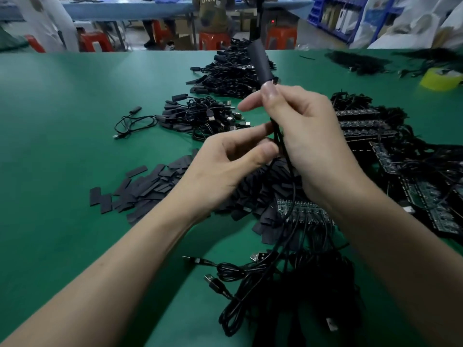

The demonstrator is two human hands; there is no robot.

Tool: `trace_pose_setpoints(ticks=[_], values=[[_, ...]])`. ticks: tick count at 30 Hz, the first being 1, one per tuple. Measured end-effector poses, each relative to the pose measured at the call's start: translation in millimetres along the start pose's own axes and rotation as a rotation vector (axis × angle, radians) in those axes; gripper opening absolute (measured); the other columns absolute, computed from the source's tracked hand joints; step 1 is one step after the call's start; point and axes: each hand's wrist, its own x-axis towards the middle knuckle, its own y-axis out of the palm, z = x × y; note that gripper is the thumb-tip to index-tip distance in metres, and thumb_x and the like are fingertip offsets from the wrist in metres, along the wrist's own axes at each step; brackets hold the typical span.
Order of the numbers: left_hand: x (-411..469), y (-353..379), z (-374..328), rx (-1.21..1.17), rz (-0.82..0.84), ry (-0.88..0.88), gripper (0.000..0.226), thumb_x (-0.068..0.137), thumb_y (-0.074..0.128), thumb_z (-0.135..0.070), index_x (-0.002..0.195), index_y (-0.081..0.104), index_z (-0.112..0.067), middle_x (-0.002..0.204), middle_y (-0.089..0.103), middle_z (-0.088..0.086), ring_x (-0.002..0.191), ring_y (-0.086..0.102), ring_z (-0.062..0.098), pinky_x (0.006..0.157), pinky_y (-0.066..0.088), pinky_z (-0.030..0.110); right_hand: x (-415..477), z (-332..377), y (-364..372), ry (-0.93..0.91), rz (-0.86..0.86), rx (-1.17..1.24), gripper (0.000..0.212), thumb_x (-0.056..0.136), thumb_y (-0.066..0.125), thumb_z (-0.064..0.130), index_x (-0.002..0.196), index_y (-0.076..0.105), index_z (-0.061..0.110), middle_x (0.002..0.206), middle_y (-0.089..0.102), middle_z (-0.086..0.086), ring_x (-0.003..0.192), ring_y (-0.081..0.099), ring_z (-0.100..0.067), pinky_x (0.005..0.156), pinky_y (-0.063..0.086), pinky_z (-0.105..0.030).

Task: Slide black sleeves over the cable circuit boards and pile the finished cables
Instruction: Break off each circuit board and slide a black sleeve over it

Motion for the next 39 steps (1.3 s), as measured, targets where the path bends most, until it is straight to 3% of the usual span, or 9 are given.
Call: trace_pose_setpoints(ticks=[7,14,17,23,26,29,31,36,39], values=[[-2.6,1.4,11.7,-0.099,-0.012,0.03,0.017,0.094,0.067,-0.018,0.084,0.079,-0.021,0.065,0.064,-0.01,0.057,0.05,0.0,0.058,0.04,0.01,9.4,-7.5,10.8,-0.012,-0.006,0.028,0.031,0.105,0.05,0.042,0.092,0.079,0.036,0.094,0.068,0.032,0.097,0.059,0.015,0.08,0.045,-0.008],[5.4,-31.7,9.7,-0.026,-0.027,-0.22,0.013,0.09,0.07,-0.022,0.085,0.08,-0.015,0.075,0.073,-0.005,0.06,0.056,0.0,0.06,0.046,0.009,18.7,-15.6,4.6,0.184,0.208,0.097,0.036,0.102,0.049,0.054,0.109,0.078,0.034,0.117,0.071,0.023,0.104,0.063,0.013,0.086,0.051,-0.022],[18.6,-88.5,2.1,0.182,-0.234,-0.262,0.025,0.082,0.074,-0.037,0.088,0.08,-0.014,0.075,0.074,-0.006,0.06,0.055,-0.001,0.059,0.043,0.011,14.0,-22.1,-17.9,0.137,0.171,0.003,0.037,0.1,0.044,0.06,0.119,0.072,0.042,0.119,0.066,0.033,0.108,0.057,0.017,0.101,0.044,-0.026],[75.0,-225.8,2.6,0.937,-0.496,-0.424,0.021,0.091,0.074,-0.031,0.098,0.079,-0.012,0.047,0.063,-0.017,0.048,0.058,-0.006,0.051,0.048,0.013,-13.6,-53.6,-54.8,0.126,-0.077,-0.072,0.024,0.102,0.051,0.047,0.099,0.075,0.046,0.109,0.069,0.026,0.1,0.061,0.011,0.087,0.047,-0.028],[108.1,-264.7,22.1,1.251,-0.439,-0.545,0.029,0.095,0.069,-0.027,0.101,0.078,0.0,0.08,0.074,0.014,0.085,0.069,0.027,0.079,0.053,0.036,-23.0,-69.7,-57.2,0.143,-0.123,-0.097,0.023,0.102,0.053,0.047,0.095,0.074,0.043,0.096,0.069,0.01,0.088,0.063,-0.017,0.079,0.053,-0.04],[124.6,-277.8,47.5,1.431,-0.468,-0.59,0.033,0.095,0.067,-0.026,0.09,0.069,0.006,0.092,0.066,0.027,0.091,0.062,0.042,0.086,0.056,0.049,-28.7,-81.8,-54.2,0.135,-0.108,-0.105,0.021,0.103,0.054,0.042,0.096,0.074,0.038,0.094,0.069,0.009,0.082,0.063,-0.03,0.073,0.057,-0.048],[125.3,-279.4,66.2,1.528,-0.485,-0.663,0.04,0.096,0.063,-0.035,0.093,0.064,0.005,0.099,0.064,0.03,0.102,0.06,0.046,0.092,0.053,0.051,-31.3,-87.4,-51.6,0.142,-0.103,-0.119,0.02,0.103,0.055,0.039,0.095,0.073,0.038,0.097,0.069,0.01,0.082,0.063,-0.024,0.075,0.055,-0.046],[122.6,-267.4,111.0,1.518,-0.376,-0.899,0.068,0.1,0.043,-0.058,0.145,0.041,-0.006,0.144,0.049,0.028,0.135,0.042,0.046,0.112,0.03,0.059,-33.5,-94.1,-47.4,0.182,-0.069,-0.139,0.022,0.1,0.054,0.045,0.095,0.073,0.035,0.1,0.069,0.012,0.086,0.064,-0.01,0.079,0.055,-0.039],[123.4,-268.0,122.3,1.583,-0.341,-0.872,0.059,0.102,0.034,-0.053,0.14,0.047,-0.01,0.143,0.049,0.027,0.135,0.041,0.044,0.111,0.027,0.062,-33.3,-93.7,-48.0,0.186,-0.068,-0.141,0.029,0.094,0.053,0.055,0.094,0.073,0.033,0.098,0.068,0.011,0.083,0.063,-0.01,0.074,0.052,-0.033]])
